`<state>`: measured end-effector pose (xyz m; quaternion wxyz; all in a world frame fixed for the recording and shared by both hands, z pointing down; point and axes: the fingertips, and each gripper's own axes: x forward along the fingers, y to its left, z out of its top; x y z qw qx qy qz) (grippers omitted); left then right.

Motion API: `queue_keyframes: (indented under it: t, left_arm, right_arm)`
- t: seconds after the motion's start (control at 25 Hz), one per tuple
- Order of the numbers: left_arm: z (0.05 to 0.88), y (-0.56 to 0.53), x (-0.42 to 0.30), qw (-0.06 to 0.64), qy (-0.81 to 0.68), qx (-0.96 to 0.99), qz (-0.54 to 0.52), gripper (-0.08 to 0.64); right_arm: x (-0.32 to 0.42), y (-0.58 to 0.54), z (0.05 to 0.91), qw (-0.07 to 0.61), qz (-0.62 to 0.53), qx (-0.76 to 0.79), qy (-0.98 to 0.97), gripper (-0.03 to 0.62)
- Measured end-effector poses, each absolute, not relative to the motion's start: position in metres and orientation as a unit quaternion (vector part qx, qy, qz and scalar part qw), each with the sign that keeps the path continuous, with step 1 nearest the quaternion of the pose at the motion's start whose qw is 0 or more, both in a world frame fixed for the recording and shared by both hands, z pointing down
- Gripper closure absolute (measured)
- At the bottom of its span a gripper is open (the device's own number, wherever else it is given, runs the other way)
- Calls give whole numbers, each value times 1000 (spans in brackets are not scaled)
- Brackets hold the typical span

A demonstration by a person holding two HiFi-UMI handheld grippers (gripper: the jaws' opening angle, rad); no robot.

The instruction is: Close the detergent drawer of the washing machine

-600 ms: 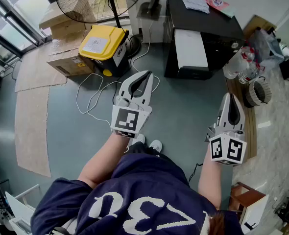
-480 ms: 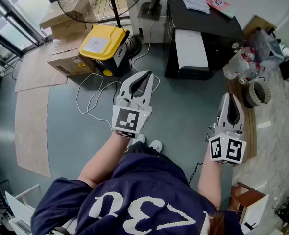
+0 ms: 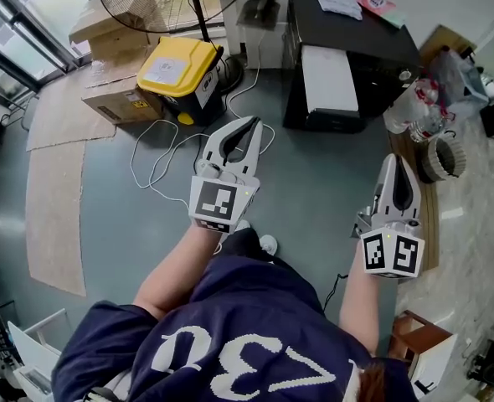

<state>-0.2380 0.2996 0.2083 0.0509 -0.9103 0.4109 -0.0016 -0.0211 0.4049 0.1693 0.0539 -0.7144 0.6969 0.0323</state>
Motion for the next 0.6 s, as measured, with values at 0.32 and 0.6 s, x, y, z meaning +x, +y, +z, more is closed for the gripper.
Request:
queue_keyframes:
  t: [0.32,0.6]
  left_arm:
    - [216,272,-227,49,401,-915,-2,540]
    - [214,203,-219,49,390,-920,0,540]
  right_arm:
    - [-19,374,178,50,22,-713,699,577]
    - [-16,306,174,53,20,-717,695,577]
